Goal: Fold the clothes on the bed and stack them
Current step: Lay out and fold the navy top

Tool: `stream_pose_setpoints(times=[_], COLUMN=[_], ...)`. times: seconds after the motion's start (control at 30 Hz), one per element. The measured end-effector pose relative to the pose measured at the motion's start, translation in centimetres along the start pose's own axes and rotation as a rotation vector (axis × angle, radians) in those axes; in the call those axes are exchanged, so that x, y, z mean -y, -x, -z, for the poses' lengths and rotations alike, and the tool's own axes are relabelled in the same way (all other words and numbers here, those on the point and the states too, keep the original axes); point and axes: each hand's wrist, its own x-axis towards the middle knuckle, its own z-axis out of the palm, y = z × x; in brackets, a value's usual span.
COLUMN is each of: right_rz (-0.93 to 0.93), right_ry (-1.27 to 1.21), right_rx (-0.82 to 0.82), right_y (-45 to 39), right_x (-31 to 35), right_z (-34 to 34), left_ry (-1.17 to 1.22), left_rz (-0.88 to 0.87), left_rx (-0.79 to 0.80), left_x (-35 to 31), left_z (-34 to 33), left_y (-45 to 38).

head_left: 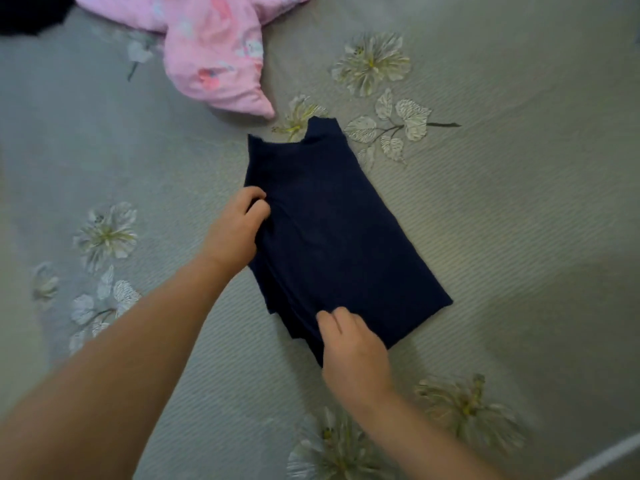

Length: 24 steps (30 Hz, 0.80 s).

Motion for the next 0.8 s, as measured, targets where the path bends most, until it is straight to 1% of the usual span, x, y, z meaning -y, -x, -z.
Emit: stream_pose_setpoints(times=[0.03,0.07,0.1,0.13,0.17,0.2,0.23,0.3,0.33,0.4,0.47,0.5,0.53,0.6,0.67,0.7,0.73,0.8], right_rz=[-0.020,-0.046,-0.070,-0.085,-0.106,-0.124,-0.151,-0.199,-0.210,-0.237,-0.283,-0.289,-0.303,-0.314,-0.230,-0.194,-0.150,-0.088], right_ry=[0.061,0.116,0.157,0.195,0.221,0.232,0.244,0.306,0.356,0.454,0.504,0.514,0.511,0.486,0.420,0.389,0.382,0.394], right_rx=[0.073,0.177,0.262,0.308,0.315,0.309,0.260,0.156,0.144,0.183,0.267,0.281,0.281,0.264,0.286,0.345,0.370,0.337], right_y=[0.2,0.5,0.8,1.2,1.4,1.7,1.7,0.8,0.3,-1.1,-2.1,-2.3,-2.6,-2.5,-2.4,-2.3,-2.1,-1.3], right_x=[0.7,1.3,1.7,1.9,2.0,2.0,1.9,1.8,1.7,1.6,1.8,1.6,1.4,0.8,-0.7,-1.3,-1.8,-2.8], right_z=[-1.5,-2.9,-4.0,-4.8,-5.1,-5.3,-5.4,-5.8,-6.4,-7.6,-8.7,-9.3,-9.6,-9.7,-9.7,-9.4,-8.9,-6.6], left_ry=[-0.057,-0.169,-0.264,-0.324,-0.321,-0.288,-0.255,-0.238,-0.250,-0.295,-0.342,-0.403,-0.457,-0.494,-0.501,-0.517,-0.521,-0.481], left_rz=[0.006,0.033,0.088,0.177,0.247,0.235,0.168,-0.020,-0.139,-0.296,-0.306,-0.293,-0.291,-0.272,-0.280,-0.290,-0.300,-0.298], left_rx=[0.062,0.174,0.278,0.352,0.361,0.320,0.271,0.216,0.181,0.236,0.312,0.337,0.367,0.433,0.449,0.432,0.417,0.410], left_x=[1.5,3.2,4.7,5.7,6.4,6.6,6.6,6.3,6.2,6.0,6.2,6.3,6.1,5.8,5.2,4.9,4.6,3.4], left_z=[-0.7,-1.5,-2.4,-3.0,-3.5,-3.7,-4.0,-4.4,-4.6,-5.1,-5.9,-6.2,-6.4,-6.4,-6.1,-6.1,-6.3,-7.1], left_y=[0.9,1.9,2.9,3.9,4.9,5.7,6.3,6.7,6.6,6.2,6.0,5.8,5.6,5.3,5.0,4.8,4.7,4.6])
